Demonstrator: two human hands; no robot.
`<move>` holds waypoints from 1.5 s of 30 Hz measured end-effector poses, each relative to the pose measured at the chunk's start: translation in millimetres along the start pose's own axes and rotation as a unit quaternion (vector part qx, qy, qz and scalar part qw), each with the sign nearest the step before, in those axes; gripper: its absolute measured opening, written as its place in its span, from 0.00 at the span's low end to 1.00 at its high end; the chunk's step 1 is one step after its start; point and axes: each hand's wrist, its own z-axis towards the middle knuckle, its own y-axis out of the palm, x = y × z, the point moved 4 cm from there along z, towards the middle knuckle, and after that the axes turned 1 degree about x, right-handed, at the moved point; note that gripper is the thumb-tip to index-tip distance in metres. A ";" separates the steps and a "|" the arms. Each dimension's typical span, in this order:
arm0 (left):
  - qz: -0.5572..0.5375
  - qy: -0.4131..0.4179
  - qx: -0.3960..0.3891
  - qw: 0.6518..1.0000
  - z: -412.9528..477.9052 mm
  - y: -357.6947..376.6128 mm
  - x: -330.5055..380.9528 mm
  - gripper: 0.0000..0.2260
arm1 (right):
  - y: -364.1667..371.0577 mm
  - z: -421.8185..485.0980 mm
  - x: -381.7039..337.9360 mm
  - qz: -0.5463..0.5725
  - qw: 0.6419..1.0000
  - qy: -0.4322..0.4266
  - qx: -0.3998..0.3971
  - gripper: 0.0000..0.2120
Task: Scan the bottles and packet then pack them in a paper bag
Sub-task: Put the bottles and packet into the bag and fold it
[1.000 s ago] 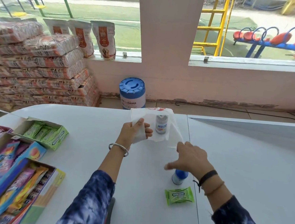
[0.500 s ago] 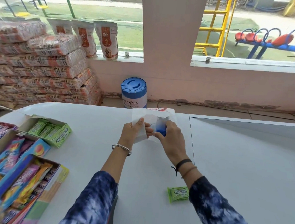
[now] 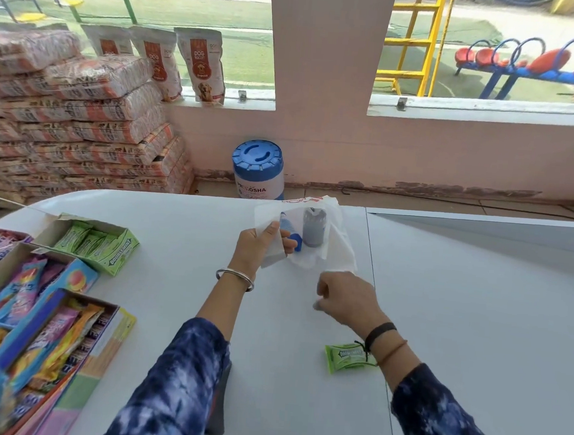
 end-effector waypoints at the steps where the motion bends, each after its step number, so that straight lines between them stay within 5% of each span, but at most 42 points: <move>1: -0.006 0.001 -0.003 1.000 -0.3 0.2 -0.5 0.12 | 8.6 -14.2 11.6 -0.055 0.996 0.016 -0.075 0.19; 3: -0.017 -0.003 -0.007 1.000 -0.9 -0.5 -2.5 0.12 | 27.5 -35.5 28.9 -0.144 0.974 0.034 -0.171 0.25; 5: -0.031 -0.010 -0.009 0.999 -1.9 -0.2 -5.2 0.13 | 41.1 -42.6 38.1 -0.168 0.968 0.030 -0.183 0.21; 10: -0.088 -0.019 -0.021 0.996 -10.2 1.6 -4.1 0.11 | 38.9 -46.5 35.7 -0.069 0.970 0.023 -0.232 0.11; 12: -0.093 -0.017 -0.015 0.995 -11.9 -0.6 -4.7 0.09 | 24.5 -42.8 27.4 -0.016 0.985 0.016 -0.172 0.09; 14: -0.091 -0.017 -0.007 0.996 -13.0 -2.1 -4.8 0.07 | -0.9 -33.4 17.1 0.101 0.994 0.040 -0.024 0.09; 17: -0.088 -0.017 0.038 0.995 -15.0 -1.9 -6.4 0.06 | -28.8 -9.1 0.0 0.258 0.950 0.058 0.165 0.08; 26: -0.048 -0.022 0.094 0.994 -13.0 -6.5 -15.2 0.08 | 5.9 67.0 -39.3 0.266 0.957 0.024 0.112 0.12; 29: -0.031 -0.028 0.099 0.994 -11.5 -8.5 -15.7 0.09 | -4.9 46.0 -26.8 0.272 0.928 -0.007 0.255 0.08; 32: -0.015 -0.042 0.106 0.993 -11.2 -5.3 -10.1 0.10 | -15.8 23.5 10.0 0.220 0.880 0.098 0.408 0.17; 34: -0.014 -0.053 0.107 0.993 -13.6 2.0 -4.2 0.07 | -9.8 25.6 35.9 0.214 0.906 0.199 0.306 0.26; 37: 0.037 -0.059 0.116 0.991 -14.3 7.3 0.5 0.08 | -5.0 32.4 41.2 0.224 0.943 0.177 0.173 0.15; 40: 0.144 -0.050 0.074 0.986 -14.0 12.0 16.9 0.09 | -32.8 34.5 24.3 0.345 0.910 0.114 0.199 0.10; 45: 0.280 0.008 0.031 0.959 -5.7 17.9 109.0 0.17 | -128.8 51.3 -6.1 0.360 0.895 0.054 0.257 0.07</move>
